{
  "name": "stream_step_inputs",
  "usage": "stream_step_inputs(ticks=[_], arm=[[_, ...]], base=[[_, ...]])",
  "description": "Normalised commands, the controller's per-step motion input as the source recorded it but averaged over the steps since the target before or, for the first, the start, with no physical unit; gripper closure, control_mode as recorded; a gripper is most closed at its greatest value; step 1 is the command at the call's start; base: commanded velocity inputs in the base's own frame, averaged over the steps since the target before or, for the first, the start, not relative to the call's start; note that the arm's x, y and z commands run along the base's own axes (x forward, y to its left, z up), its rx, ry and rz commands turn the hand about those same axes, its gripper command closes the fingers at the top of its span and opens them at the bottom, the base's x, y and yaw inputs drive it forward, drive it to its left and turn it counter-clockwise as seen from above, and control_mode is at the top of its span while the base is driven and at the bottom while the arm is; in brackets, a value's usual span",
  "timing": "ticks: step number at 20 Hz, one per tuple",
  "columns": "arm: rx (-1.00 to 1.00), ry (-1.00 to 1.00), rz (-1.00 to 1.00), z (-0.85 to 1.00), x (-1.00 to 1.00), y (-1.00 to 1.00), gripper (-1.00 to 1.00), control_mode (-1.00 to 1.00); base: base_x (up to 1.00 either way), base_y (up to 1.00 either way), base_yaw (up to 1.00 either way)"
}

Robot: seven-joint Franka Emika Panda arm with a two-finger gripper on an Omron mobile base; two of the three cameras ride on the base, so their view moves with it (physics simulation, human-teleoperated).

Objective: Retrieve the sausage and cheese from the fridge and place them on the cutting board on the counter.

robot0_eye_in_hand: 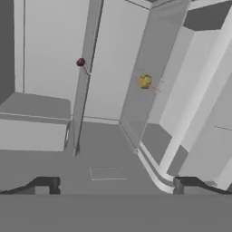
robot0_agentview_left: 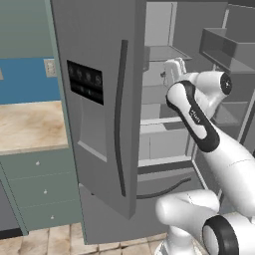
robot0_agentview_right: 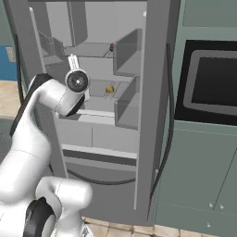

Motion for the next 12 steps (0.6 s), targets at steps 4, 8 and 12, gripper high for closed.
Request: stream_step_inputs(ticks=[4,8,12], arm=[[0.1,0.0,0.07,0.25,0.71,0.01,-1.0,-1.0],[0.05,-0.06,0.13,0.3,0.53,0.07,-1.0,-1.0],[0.0,-0.18,0.12,0.27,0.26,0.13,-1.0,-1.0]], base=[[0.0,0.0,0.0],[0.0,0.0,0.0],[0.0,0.0,0.0]])
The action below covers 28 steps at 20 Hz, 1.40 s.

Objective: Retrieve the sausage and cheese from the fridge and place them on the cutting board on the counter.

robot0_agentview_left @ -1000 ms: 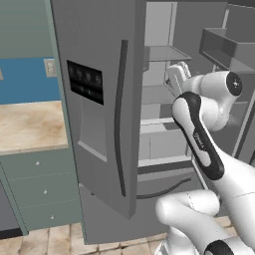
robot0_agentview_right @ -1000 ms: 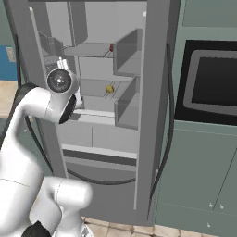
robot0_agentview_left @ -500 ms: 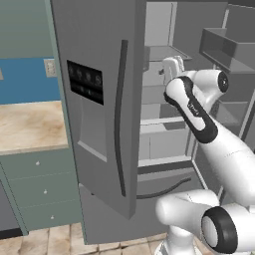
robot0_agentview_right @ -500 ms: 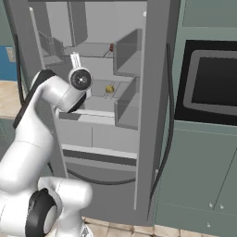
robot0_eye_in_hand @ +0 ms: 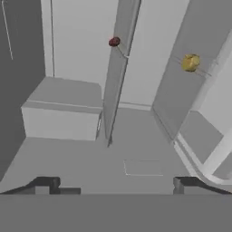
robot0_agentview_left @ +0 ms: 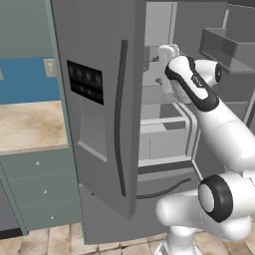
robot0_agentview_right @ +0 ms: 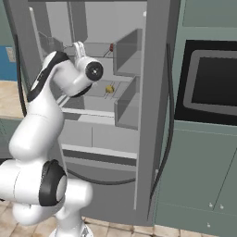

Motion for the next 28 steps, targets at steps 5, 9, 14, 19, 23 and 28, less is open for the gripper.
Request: stream_step_inputs(ticks=[5,9,14,19,23,28], arm=[[0.0,-0.2,0.16,0.08,0.11,0.27,-1.0,-1.0],[0.0,-0.08,0.24,0.0,0.01,0.44,-1.0,-1.0],[0.0,-0.12,0.24,0.18,0.0,0.3,-1.0,-1.0],[0.0,-0.13,0.27,0.18,-0.13,0.43,-1.0,-1.0],[-0.08,-0.22,0.26,0.19,-0.6,0.89,-1.0,-1.0],[-0.18,-0.24,0.18,0.24,-0.78,1.0,-1.0,-1.0]], base=[[0.0,0.0,0.0],[0.0,0.0,0.0],[0.0,0.0,0.0],[0.0,0.0,0.0],[0.0,0.0,0.0],[0.0,0.0,0.0]])
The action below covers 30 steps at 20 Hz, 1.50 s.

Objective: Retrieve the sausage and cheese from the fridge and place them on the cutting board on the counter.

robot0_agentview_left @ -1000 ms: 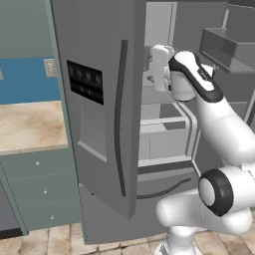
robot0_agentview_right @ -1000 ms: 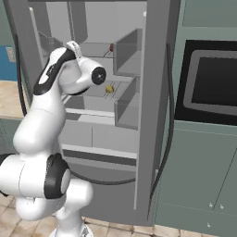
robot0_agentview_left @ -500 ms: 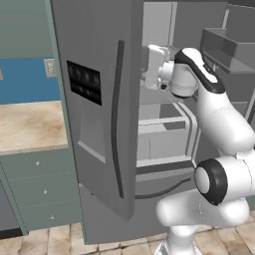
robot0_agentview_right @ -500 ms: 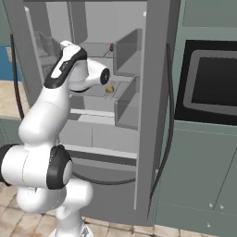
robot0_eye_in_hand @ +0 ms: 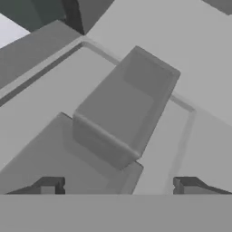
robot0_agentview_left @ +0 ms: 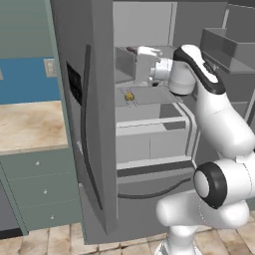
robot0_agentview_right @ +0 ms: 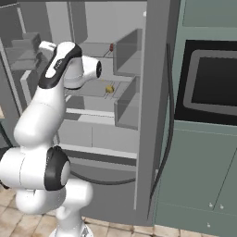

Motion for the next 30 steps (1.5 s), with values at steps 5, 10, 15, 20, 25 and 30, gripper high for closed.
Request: stream_step_inputs(ticks=[5,10,15,20,25,30], arm=[[-0.11,-0.04,0.04,0.06,-0.44,0.93,-1.0,-1.0],[0.0,0.02,-0.02,-0.01,0.13,0.59,-1.0,-1.0],[0.0,0.0,-0.09,0.0,0.33,0.39,-1.0,-1.0],[-0.09,0.1,-0.25,0.07,0.28,0.0,-1.0,-1.0],[-0.27,0.12,-0.47,0.18,-0.21,-0.99,-1.0,-1.0],[-0.37,-0.02,-0.29,-0.19,-0.03,-0.65,-1.0,-1.0]], base=[[0.0,0.0,0.0],[0.0,0.0,0.0],[0.0,0.0,0.0],[0.0,0.0,0.0],[0.0,0.0,0.0],[0.0,0.0,0.0]])
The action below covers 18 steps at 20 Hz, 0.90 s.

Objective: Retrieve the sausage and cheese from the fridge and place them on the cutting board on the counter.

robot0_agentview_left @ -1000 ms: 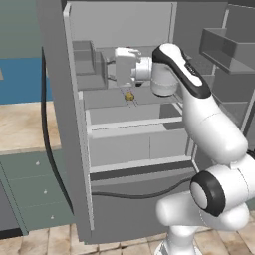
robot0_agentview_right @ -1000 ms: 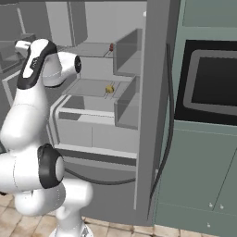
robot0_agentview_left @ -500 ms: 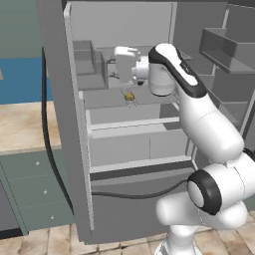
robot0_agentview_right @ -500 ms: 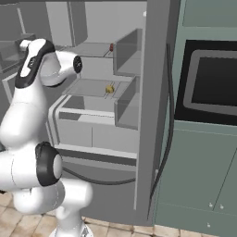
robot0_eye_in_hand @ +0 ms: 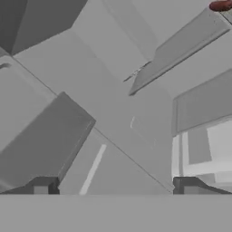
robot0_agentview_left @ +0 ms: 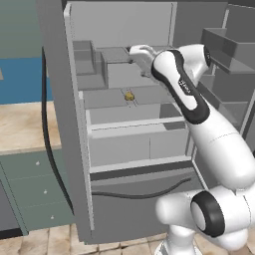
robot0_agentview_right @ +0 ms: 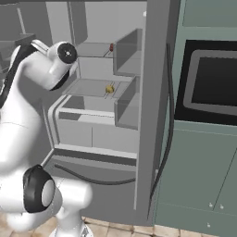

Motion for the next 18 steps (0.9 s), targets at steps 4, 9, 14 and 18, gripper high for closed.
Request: stream_step_inputs(ticks=[4,9,14,18], arm=[[-0.57,-0.11,-0.07,-0.64,-0.13,-0.45,-1.0,-1.0],[-0.36,0.0,-0.19,-0.07,-0.32,-0.47,-1.0,-1.0],[-0.24,0.09,-0.29,0.0,-0.27,-0.41,-1.0,-1.0],[-0.19,0.13,-0.28,0.0,-0.1,-0.42,-1.0,-1.0]], base=[[0.0,0.0,0.0],[0.0,0.0,0.0],[0.0,0.0,0.0],[0.0,0.0,0.0]])
